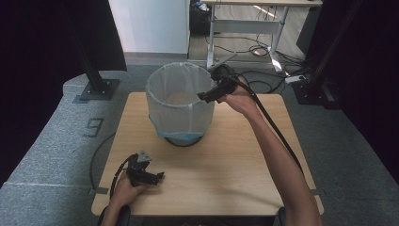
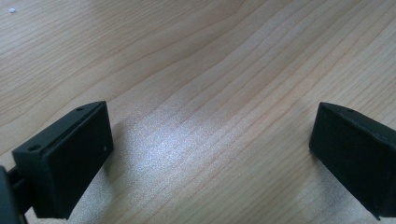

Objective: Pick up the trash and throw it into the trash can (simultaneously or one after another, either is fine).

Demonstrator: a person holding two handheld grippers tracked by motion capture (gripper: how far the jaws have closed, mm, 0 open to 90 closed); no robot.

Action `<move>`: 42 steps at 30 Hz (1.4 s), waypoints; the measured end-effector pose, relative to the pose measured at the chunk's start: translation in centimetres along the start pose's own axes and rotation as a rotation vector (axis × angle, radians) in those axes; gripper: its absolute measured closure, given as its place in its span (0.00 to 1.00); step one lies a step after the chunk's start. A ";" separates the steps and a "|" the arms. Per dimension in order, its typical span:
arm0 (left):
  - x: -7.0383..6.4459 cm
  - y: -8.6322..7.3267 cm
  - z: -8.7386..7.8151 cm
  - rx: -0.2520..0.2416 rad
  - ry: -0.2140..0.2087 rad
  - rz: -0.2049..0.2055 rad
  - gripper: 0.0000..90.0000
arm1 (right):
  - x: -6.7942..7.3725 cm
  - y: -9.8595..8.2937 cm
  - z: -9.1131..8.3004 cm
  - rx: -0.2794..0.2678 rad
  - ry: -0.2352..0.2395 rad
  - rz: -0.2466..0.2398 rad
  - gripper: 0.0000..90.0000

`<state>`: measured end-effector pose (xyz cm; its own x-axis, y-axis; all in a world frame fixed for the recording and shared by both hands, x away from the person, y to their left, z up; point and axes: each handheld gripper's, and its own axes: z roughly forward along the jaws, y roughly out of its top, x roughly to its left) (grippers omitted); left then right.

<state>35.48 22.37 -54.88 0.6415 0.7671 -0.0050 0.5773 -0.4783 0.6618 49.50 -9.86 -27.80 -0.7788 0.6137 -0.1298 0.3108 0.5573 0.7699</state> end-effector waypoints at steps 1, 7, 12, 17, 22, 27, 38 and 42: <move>0.0 0.0 0.0 0.000 0.000 0.000 0.00 | 0.0 0.0 0.0 0.000 0.000 0.000 0.00; 0.0 0.0 0.0 0.000 0.000 0.000 0.00 | -0.5 -0.9 -0.7 -0.011 -0.001 0.010 0.00; 0.0 0.0 0.0 0.000 0.000 0.000 0.00 | -1.0 -2.1 -1.3 -0.011 0.000 0.022 0.00; 0.0 0.0 0.0 0.000 0.000 0.000 0.00 | -1.2 -2.9 -1.6 -0.004 -0.013 0.026 0.00; 0.0 0.0 0.0 0.000 0.000 0.000 0.00 | -1.7 -4.0 -1.9 -0.017 -0.006 0.042 0.00; 0.0 0.0 0.0 0.000 -0.001 0.000 0.00 | -1.9 -5.0 -2.2 -0.009 -0.010 0.048 0.00; 0.0 0.0 0.0 -0.001 0.000 -0.001 0.00 | -1.8 -7.3 -2.6 -0.008 -0.018 0.041 0.01; 0.0 0.0 0.0 -0.001 0.000 -0.001 0.00 | -2.1 -8.7 -2.9 -0.007 -0.025 0.054 0.02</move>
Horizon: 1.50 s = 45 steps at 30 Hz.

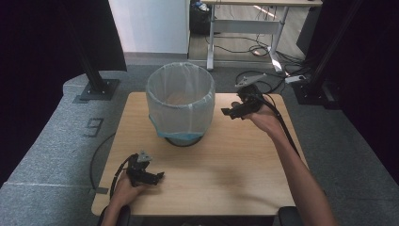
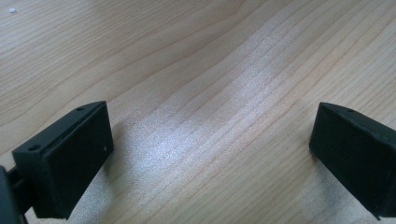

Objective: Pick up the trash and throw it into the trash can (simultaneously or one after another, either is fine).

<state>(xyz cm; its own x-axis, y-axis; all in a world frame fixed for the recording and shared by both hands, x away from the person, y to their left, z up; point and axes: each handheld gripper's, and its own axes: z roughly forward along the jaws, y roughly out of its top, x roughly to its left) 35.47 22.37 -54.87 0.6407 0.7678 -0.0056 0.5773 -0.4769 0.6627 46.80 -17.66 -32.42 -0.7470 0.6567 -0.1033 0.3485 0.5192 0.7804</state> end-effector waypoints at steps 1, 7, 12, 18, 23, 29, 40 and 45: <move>0.0 0.0 0.0 0.000 0.000 0.000 0.00 | 0.0 0.0 0.0 0.000 0.000 0.000 0.02; 0.0 0.0 0.0 0.000 0.000 0.000 0.00 | -0.6 -2.1 -0.8 -0.020 -0.012 0.024 0.02; 0.0 0.0 0.0 0.000 0.000 0.000 0.00 | -0.8 -3.3 -1.2 -0.020 -0.024 0.026 0.02; 0.0 0.0 0.0 0.000 0.000 0.000 0.00 | -1.1 -5.7 -1.2 -0.010 -0.044 0.042 0.02; 0.0 0.0 0.0 0.001 0.002 0.002 0.00 | -1.2 -7.7 -1.1 -0.005 -0.049 0.058 0.02; 0.0 0.0 0.0 0.001 0.002 0.001 0.00 | -1.3 -10.4 -0.9 0.000 -0.060 0.085 0.02; 0.0 0.0 0.0 0.002 0.002 0.002 0.00 | -1.1 -14.4 -0.2 0.022 -0.087 0.104 0.03; 0.0 0.0 0.0 0.002 0.000 0.001 0.00 | -0.8 -16.5 0.3 0.042 -0.104 0.109 0.03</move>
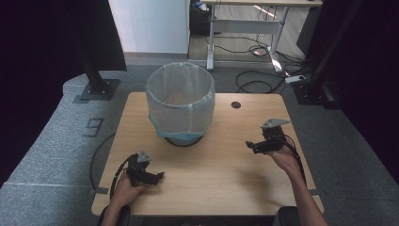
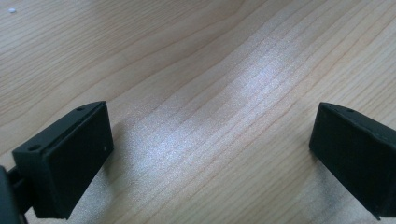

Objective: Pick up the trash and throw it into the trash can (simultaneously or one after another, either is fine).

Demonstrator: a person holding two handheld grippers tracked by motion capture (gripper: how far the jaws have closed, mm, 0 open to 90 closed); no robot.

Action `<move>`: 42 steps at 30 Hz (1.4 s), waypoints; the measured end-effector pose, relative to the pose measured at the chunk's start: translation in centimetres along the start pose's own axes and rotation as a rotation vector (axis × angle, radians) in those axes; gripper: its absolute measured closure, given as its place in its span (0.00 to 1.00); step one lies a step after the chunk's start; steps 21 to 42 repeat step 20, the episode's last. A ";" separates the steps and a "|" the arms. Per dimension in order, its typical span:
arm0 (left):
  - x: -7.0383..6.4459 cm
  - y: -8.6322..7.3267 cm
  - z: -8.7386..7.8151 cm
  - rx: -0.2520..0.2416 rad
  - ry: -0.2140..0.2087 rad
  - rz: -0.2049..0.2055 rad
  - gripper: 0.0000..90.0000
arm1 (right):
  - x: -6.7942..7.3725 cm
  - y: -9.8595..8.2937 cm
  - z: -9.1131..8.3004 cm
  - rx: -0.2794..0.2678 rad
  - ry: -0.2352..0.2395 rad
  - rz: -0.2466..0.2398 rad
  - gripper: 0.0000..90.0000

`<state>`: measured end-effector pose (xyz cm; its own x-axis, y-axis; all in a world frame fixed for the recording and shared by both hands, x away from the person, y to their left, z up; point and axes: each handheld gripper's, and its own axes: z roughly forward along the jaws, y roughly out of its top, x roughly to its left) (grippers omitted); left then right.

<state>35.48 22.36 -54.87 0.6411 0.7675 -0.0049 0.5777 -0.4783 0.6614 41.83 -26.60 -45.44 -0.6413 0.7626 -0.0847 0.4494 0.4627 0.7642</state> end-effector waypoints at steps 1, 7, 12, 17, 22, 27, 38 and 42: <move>0.0 0.0 0.0 0.000 0.000 0.000 0.00 | 0.1 -0.5 0.1 0.003 -0.001 0.002 0.03; 0.0 0.0 0.0 -0.001 0.000 0.000 0.00 | 0.5 -4.3 1.2 0.029 0.002 0.034 0.03; 0.0 0.0 0.0 -0.001 0.000 0.000 0.00 | 0.9 -6.5 1.9 0.044 -0.002 0.058 0.03; 0.0 0.0 0.0 -0.003 0.000 -0.002 0.00 | 1.3 -9.0 2.5 0.070 -0.020 0.061 0.03; 0.0 0.0 0.0 -0.003 0.000 -0.003 0.00 | 1.5 -9.8 2.7 0.071 -0.013 0.070 0.03; 0.0 0.0 0.0 -0.003 0.000 -0.003 0.00 | 1.5 -9.8 2.7 0.071 -0.013 0.070 0.03; 0.0 0.0 0.0 -0.003 0.000 -0.003 0.00 | 1.5 -9.8 2.7 0.071 -0.013 0.070 0.03; 0.0 0.0 0.0 -0.003 0.000 -0.003 0.00 | 1.5 -9.8 2.7 0.071 -0.013 0.070 0.03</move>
